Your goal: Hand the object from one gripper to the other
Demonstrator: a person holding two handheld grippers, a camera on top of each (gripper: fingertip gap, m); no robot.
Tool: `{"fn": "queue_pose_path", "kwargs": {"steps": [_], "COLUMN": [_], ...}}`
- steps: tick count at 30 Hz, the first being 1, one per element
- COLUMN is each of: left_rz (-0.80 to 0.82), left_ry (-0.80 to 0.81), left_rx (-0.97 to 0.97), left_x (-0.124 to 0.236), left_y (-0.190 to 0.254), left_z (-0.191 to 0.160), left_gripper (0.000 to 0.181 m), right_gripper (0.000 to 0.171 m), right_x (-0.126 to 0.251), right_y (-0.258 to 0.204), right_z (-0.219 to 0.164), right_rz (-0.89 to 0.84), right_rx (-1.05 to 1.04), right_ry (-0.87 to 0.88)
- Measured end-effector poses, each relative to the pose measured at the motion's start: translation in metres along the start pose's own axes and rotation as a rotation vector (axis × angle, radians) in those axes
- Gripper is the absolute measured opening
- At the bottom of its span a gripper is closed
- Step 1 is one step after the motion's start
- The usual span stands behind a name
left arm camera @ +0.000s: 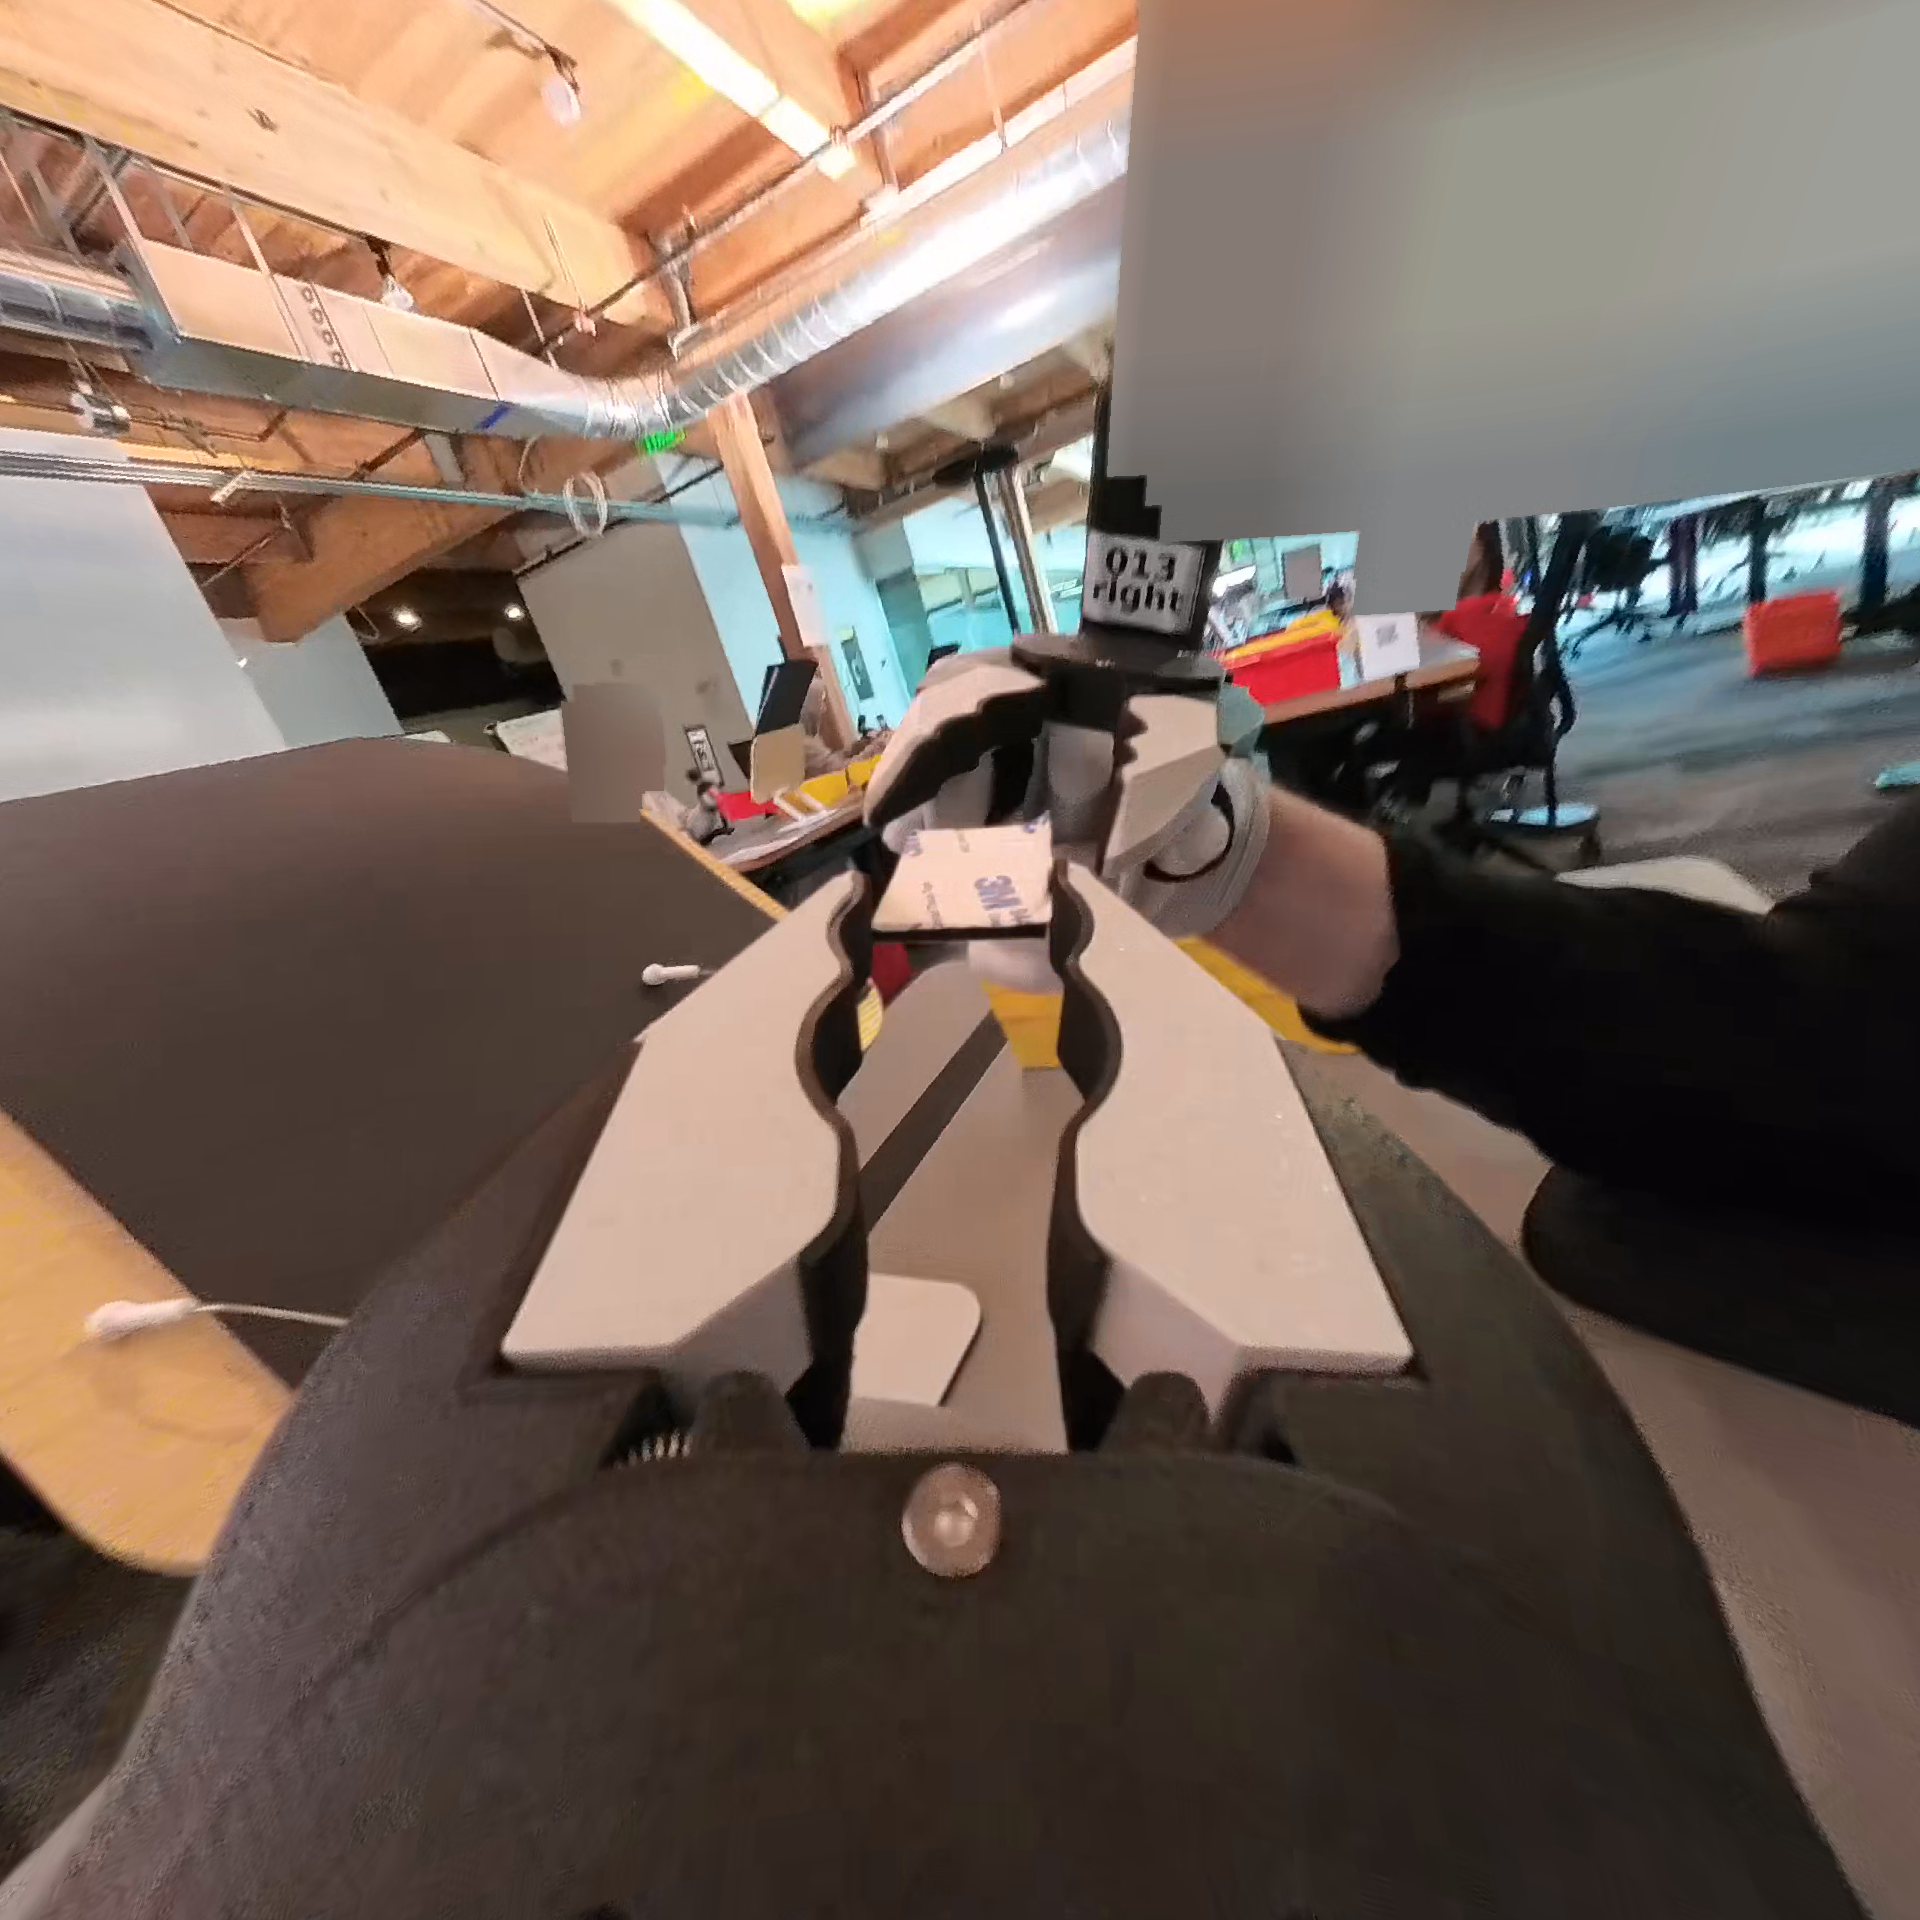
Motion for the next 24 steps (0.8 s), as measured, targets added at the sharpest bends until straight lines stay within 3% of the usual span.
{"fn": "queue_pose_path", "kwargs": {"steps": [5,24], "left_rz": [-0.003,-0.013], "left_ry": [0.074,0.086], "left_rx": [0.087,0.094], "left_x": [0.0,0.001], "left_y": [-0.002,-0.001], "left_z": [0.001,0.0], "left_gripper": [0.032,0.032], "right_gripper": [0.046,0.029], "right_x": [-0.009,-0.019], "right_y": [0.004,0.002], "right_z": [0.007,0.001], "right_rz": [0.029,0.083], "right_rx": [-0.082,-0.139], "right_ry": [0.176,0.195]}}
Point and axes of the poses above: each gripper's, where its closed fingertips meet, x back along the fingers, z out of its top, y = z × x across the jaws, the point moved 5 cm from there along x, back along the fingers, and after that the axes turned 2 degrees about z, right-handed, at the moved point
